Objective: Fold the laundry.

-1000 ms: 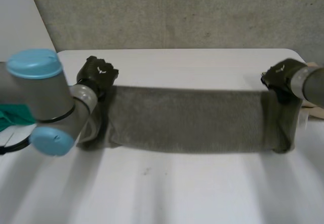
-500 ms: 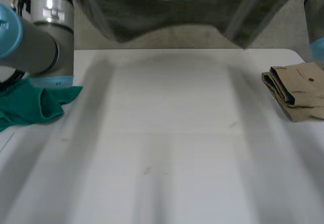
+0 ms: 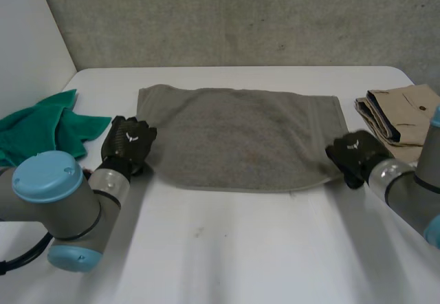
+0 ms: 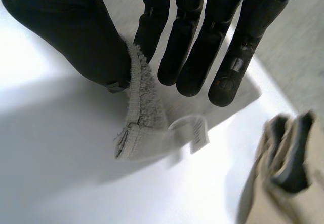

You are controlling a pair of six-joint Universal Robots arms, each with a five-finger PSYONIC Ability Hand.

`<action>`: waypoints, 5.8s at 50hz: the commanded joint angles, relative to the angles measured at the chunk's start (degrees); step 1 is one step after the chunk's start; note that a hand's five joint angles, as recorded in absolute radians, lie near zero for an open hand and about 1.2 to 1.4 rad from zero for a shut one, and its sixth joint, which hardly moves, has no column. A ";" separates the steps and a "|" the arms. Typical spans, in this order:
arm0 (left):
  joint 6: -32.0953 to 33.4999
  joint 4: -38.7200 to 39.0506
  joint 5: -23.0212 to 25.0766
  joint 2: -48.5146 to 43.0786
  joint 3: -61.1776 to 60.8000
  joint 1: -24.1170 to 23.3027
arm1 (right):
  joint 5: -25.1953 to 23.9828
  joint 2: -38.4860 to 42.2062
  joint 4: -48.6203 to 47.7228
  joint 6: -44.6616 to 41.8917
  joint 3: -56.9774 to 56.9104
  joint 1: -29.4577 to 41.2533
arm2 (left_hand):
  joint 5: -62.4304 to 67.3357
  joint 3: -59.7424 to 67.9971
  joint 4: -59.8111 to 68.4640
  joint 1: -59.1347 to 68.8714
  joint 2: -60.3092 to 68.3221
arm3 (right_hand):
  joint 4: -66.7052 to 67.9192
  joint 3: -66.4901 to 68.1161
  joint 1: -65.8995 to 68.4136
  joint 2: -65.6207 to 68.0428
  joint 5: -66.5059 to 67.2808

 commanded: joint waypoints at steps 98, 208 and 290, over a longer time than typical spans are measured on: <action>5.94 -21.35 12.76 -2.67 4.55 10.37 | -7.10 -14.35 22.73 -11.02 7.49 -14.39 | -20.20 -20.39 -20.15 -18.03 -20.23 | 11.80 12.24 23.46 12.52 12.84; 7.96 -19.06 -6.49 -33.50 58.33 0.62 | 9.33 30.81 2.16 -6.62 -49.45 -1.39 | 30.58 30.39 30.63 32.75 30.55 | 11.80 12.24 23.46 12.52 12.84; -1.18 -9.92 -6.05 9.81 3.33 1.49 | 3.44 -0.57 -1.36 -9.17 -20.18 6.77 | -39.42 -39.61 -39.37 -37.25 -39.45 | 11.80 12.24 23.46 12.52 12.84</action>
